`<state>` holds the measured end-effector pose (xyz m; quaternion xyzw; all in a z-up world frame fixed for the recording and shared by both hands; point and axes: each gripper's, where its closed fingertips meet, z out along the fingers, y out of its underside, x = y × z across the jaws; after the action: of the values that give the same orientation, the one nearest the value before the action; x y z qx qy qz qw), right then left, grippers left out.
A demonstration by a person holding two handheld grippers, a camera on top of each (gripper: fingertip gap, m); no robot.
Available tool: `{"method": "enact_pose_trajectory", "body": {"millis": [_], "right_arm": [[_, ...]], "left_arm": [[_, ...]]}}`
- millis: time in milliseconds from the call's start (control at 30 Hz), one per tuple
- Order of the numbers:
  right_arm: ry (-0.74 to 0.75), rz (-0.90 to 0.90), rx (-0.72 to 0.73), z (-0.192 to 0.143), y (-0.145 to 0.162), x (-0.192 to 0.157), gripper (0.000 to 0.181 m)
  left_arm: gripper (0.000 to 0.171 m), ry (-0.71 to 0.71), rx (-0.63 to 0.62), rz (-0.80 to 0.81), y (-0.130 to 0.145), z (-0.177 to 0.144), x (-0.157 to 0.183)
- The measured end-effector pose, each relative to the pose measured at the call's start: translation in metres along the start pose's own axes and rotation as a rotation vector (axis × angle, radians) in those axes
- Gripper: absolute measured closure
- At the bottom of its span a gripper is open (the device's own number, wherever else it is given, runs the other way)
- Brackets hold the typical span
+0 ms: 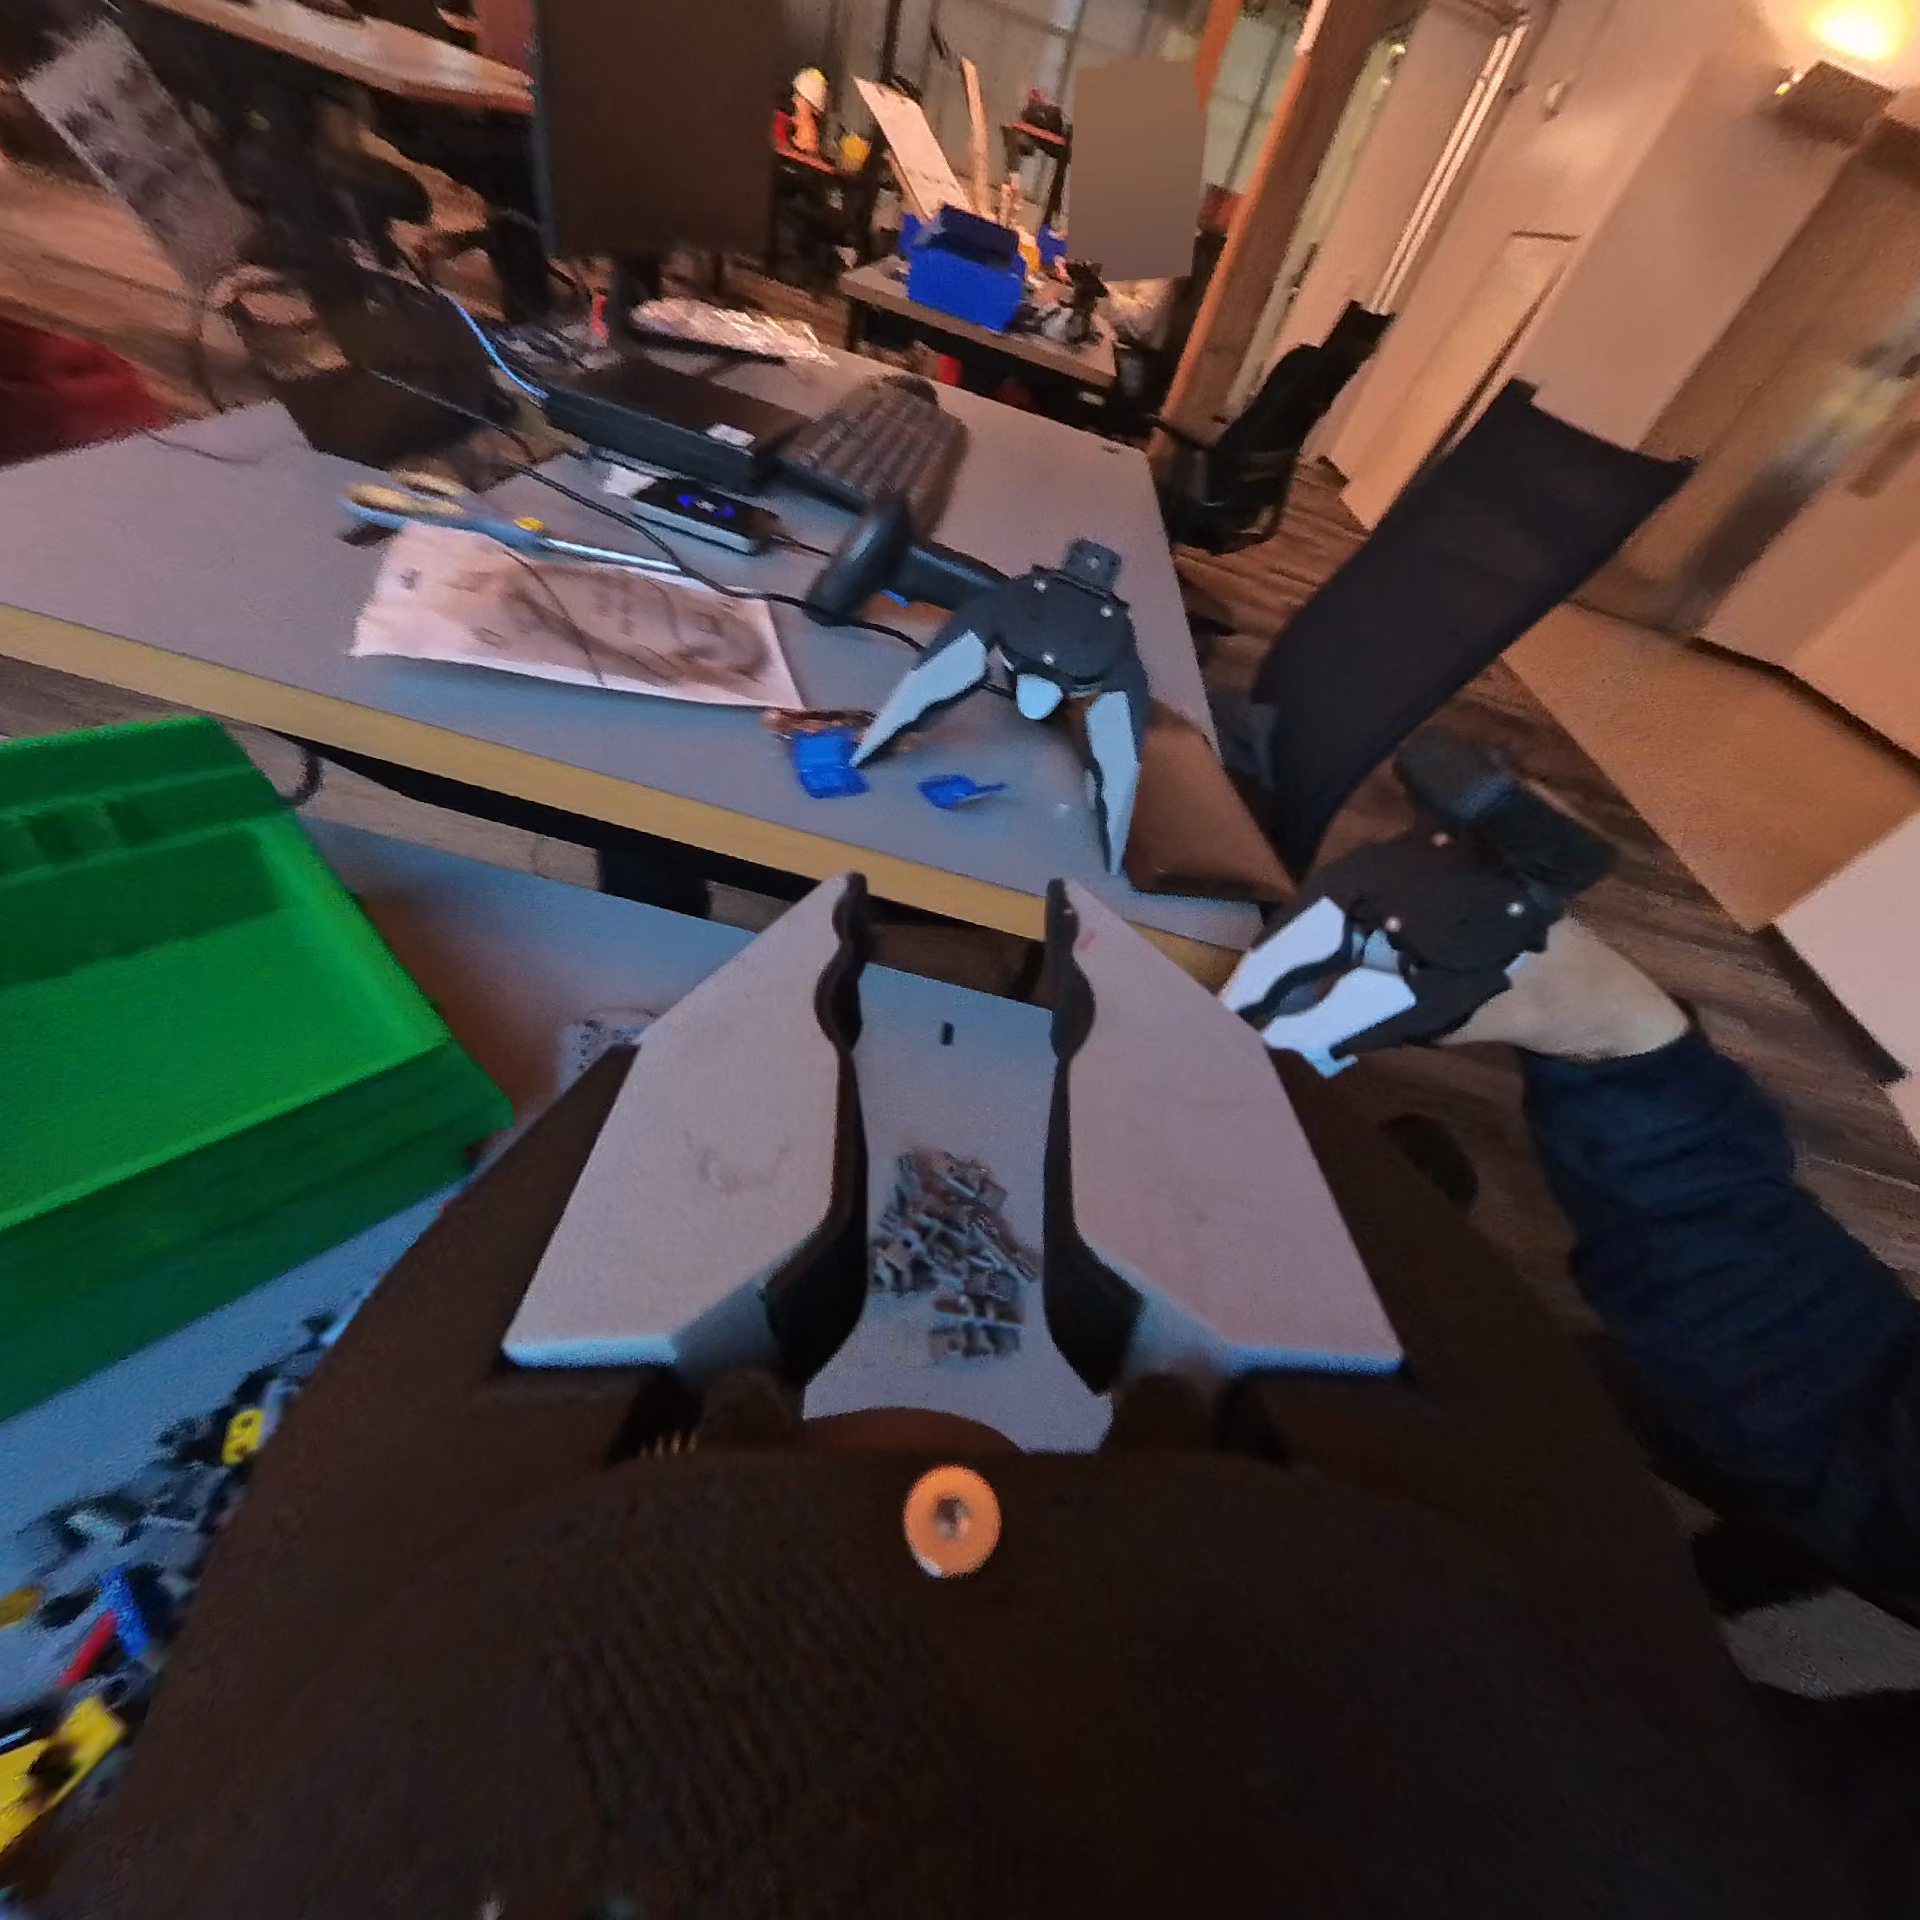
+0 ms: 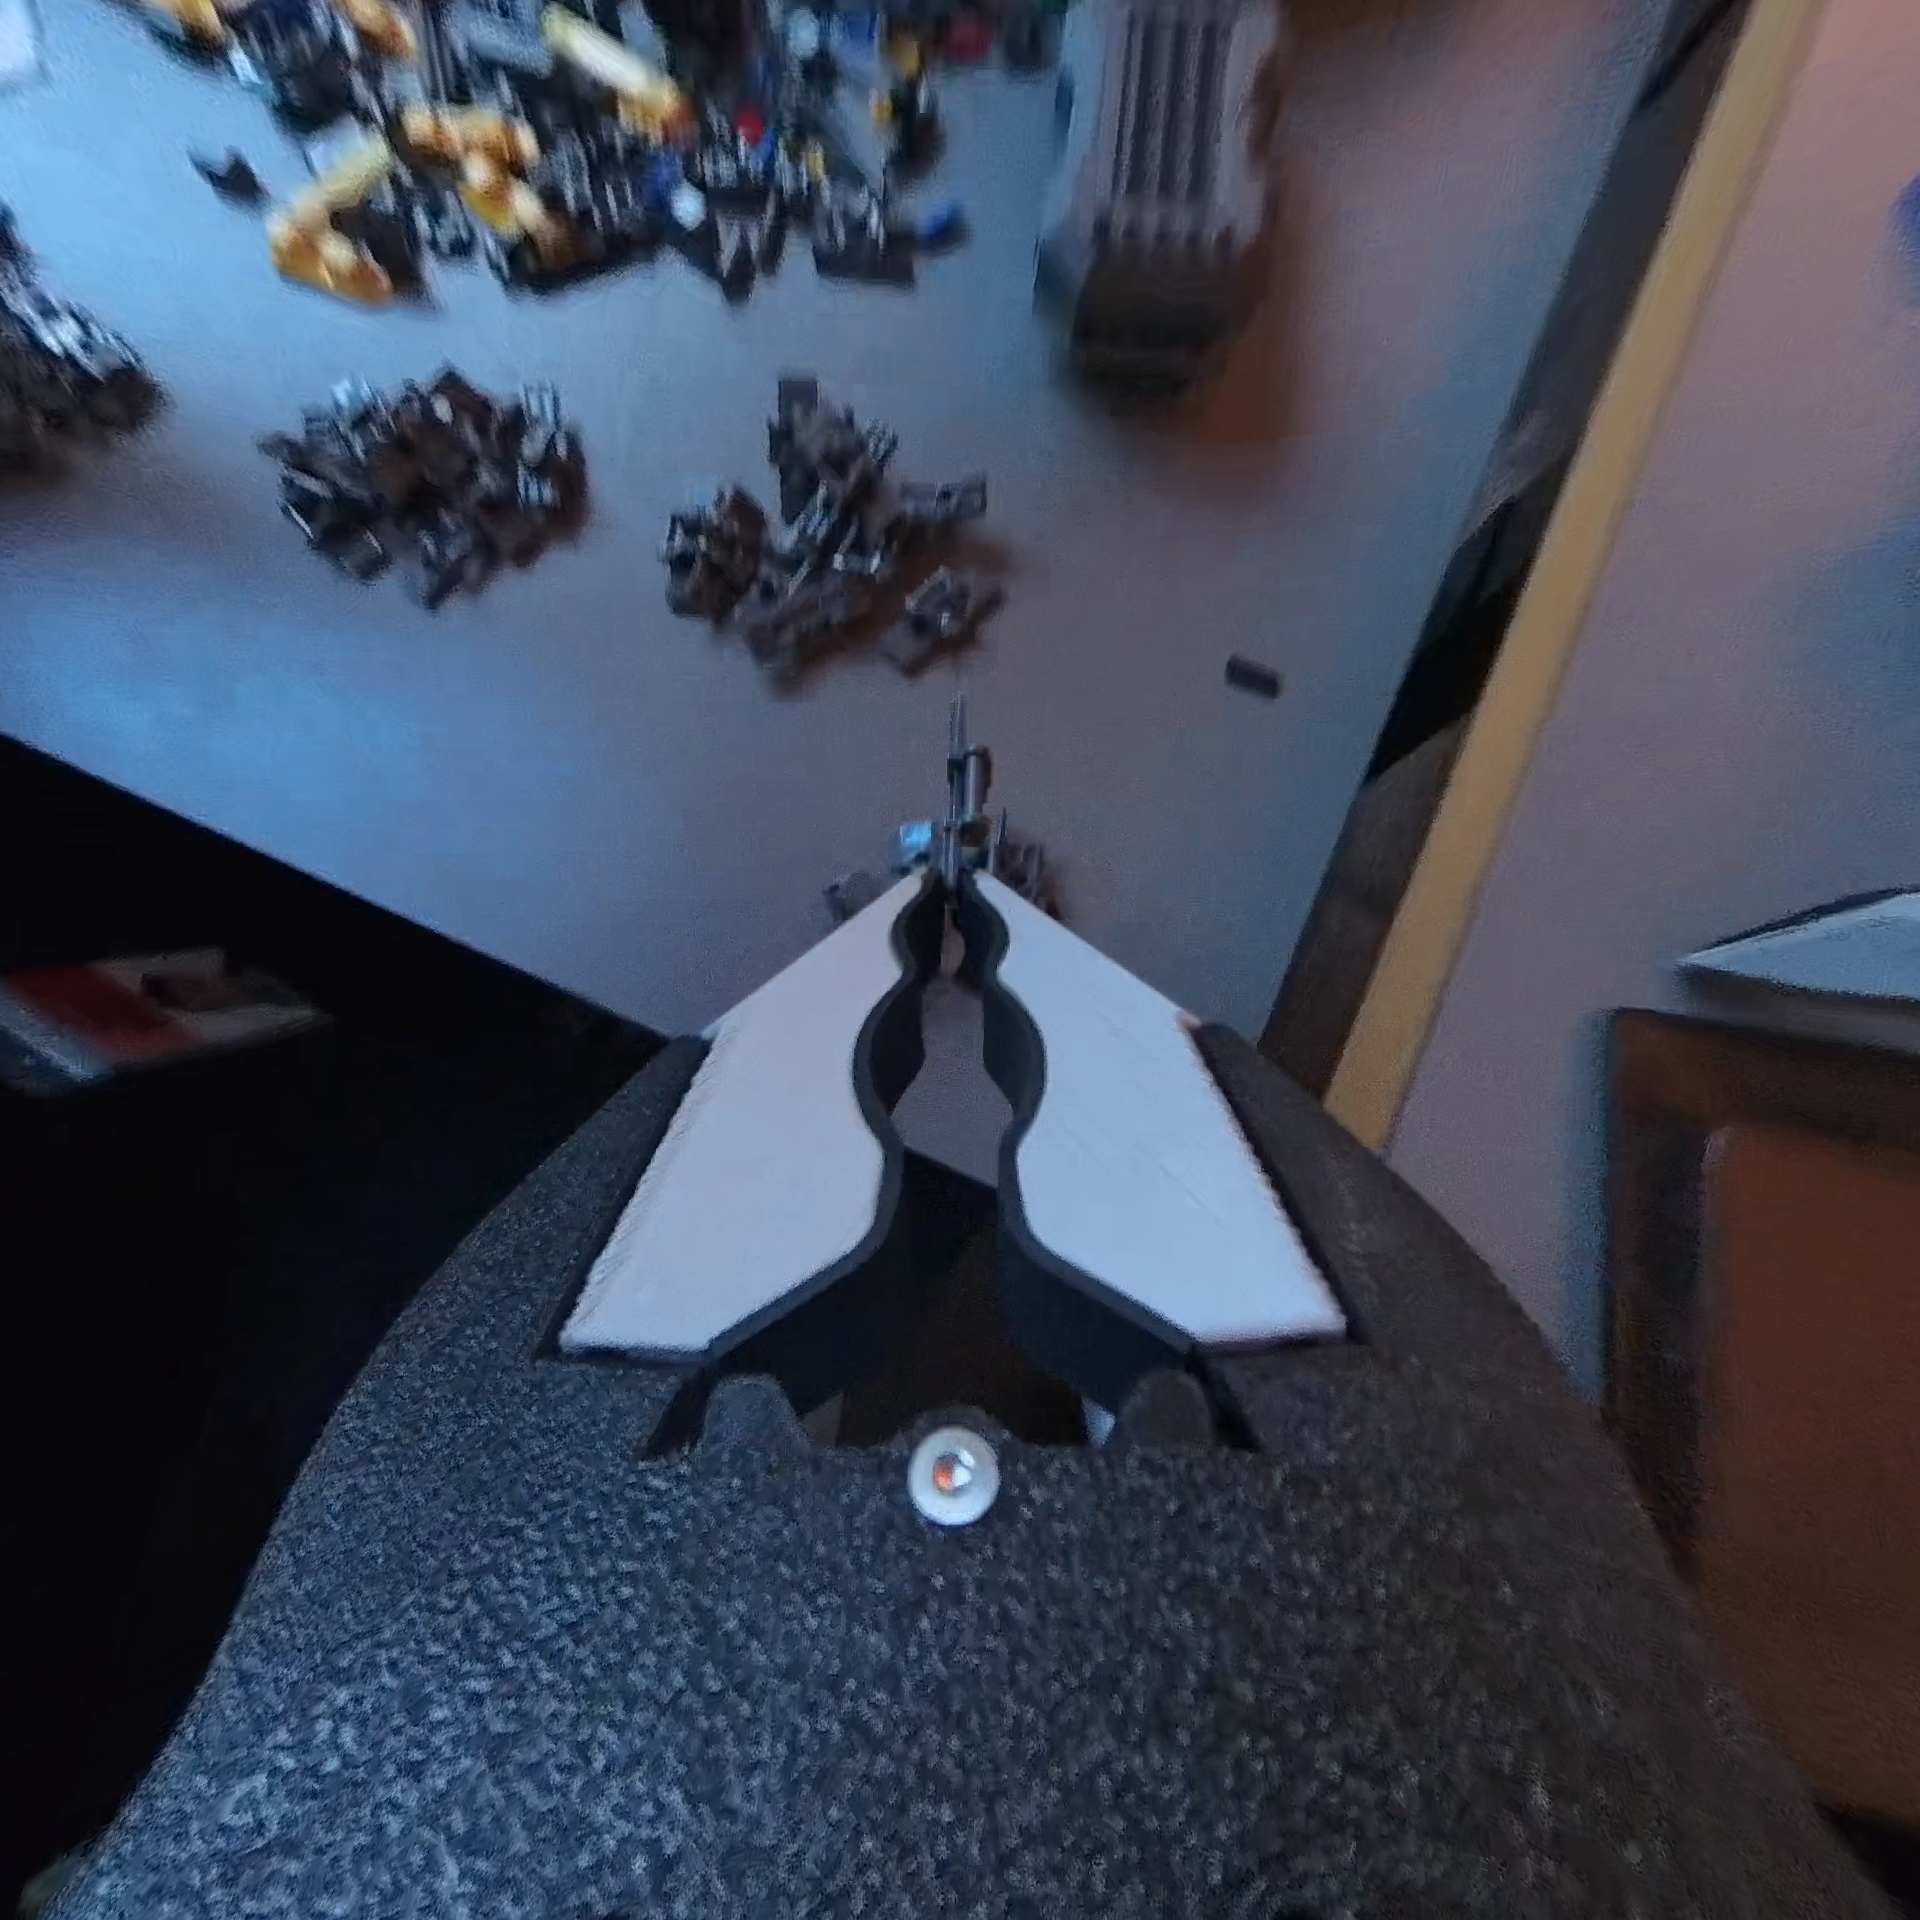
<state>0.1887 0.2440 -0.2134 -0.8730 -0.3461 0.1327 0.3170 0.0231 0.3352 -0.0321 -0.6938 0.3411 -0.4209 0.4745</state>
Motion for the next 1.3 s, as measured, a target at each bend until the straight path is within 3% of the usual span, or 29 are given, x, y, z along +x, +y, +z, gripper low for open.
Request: {"method": "enact_pose_trajectory", "body": {"millis": [167, 367, 500, 633, 833, 1033, 1300], "right_arm": [[-0.072, -0.012, -0.178, 0.03, 0.032, -0.01, 0.179], [-0.049, 0.012, -0.184, 0.037, 0.031, -0.006, 0.175], [-0.041, 0.011, -0.178, 0.034, 0.029, -0.006, 0.173], [0.061, -0.007, -0.181, 0.027, 0.023, 0.003, 0.171], [0.174, -0.014, -0.014, 0.008, -0.017, 0.009, 0.168], [0.181, 0.013, 0.217, -0.013, -0.057, 0.008, 0.169], [0.192, -0.027, 0.292, -0.017, -0.072, 0.002, 0.171]], "left_arm": [[0.141, -0.033, 0.034, -0.037, -0.009, -0.017, -0.023], [0.139, -0.147, 0.016, -0.055, -0.004, -0.027, -0.071], [0.133, -0.26, -0.155, -0.103, 0.036, -0.029, -0.126], [0.133, -0.352, -0.246, -0.12, 0.063, -0.037, -0.166], [0.133, -0.423, -0.411, -0.128, 0.104, -0.041, -0.195], [0.139, -0.422, -0.501, -0.167, 0.135, -0.028, -0.204], [0.139, -0.418, -0.647, -0.129, 0.177, -0.01, -0.207]]}}
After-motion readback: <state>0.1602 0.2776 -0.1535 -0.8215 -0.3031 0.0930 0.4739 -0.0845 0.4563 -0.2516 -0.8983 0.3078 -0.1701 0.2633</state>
